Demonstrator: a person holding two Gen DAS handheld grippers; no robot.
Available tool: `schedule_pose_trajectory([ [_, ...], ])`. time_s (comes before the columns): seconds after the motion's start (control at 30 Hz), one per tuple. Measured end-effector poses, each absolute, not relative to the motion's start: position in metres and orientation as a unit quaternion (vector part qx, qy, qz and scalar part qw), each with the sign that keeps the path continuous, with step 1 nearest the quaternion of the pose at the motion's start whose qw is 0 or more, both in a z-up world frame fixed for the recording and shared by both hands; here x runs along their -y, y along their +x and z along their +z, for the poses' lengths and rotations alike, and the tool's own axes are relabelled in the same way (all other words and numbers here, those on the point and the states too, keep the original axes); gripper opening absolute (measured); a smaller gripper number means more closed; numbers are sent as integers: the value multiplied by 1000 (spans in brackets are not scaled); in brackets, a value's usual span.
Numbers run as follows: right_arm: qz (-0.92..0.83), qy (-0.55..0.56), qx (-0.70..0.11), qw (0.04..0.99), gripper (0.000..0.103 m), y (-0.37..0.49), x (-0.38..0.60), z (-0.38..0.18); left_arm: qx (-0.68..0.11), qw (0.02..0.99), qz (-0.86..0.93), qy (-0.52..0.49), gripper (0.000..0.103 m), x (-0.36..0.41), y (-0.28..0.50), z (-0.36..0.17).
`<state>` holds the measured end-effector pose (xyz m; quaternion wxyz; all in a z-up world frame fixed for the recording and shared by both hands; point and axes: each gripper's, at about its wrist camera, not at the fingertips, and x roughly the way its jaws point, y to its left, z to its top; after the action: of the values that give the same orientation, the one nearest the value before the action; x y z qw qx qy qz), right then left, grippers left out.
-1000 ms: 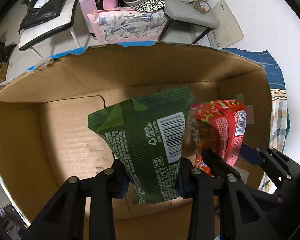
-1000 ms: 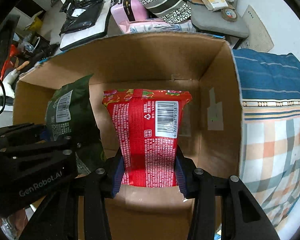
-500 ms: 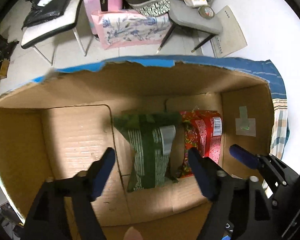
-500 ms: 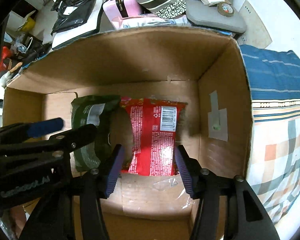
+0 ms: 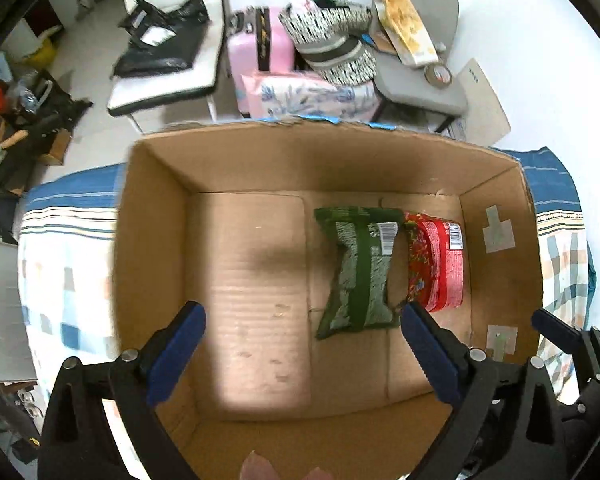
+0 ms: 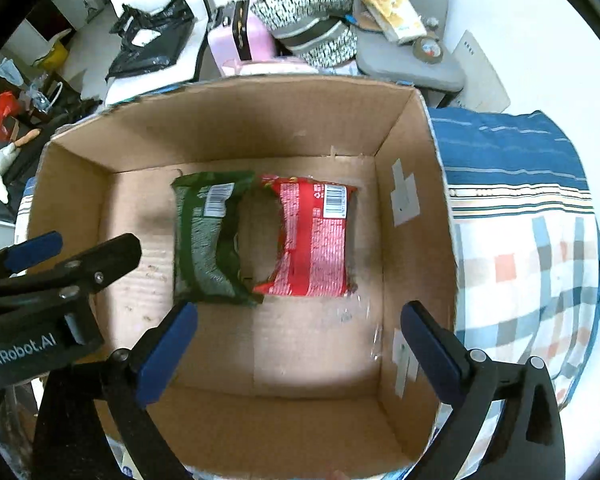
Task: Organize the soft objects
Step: 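Open both tools to release the bags into the box, then reach down and grasp the yellow Vinda tissue pack with the left tool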
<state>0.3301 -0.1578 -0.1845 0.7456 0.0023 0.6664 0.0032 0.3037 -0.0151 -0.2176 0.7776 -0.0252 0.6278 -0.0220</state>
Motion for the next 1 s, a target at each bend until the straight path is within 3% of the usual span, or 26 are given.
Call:
schedule_pose_trajectory([
  [0.43,-19,7,-606,796,103,271,146,-120,-544,839,9,10,100,17,225,-146],
  [0.7,-3,32,-586,810,103,232,165,-79,-539,841,27,-33,100,20,182,-117],
  [0.87,21,47,-606,794,103,198,183,-80,-574,808,59,-122,100,-8,142,-136],
  [1.0,36,52,-636,769,103,165,198,-102,-622,750,98,-203,100,-32,96,-182],
])
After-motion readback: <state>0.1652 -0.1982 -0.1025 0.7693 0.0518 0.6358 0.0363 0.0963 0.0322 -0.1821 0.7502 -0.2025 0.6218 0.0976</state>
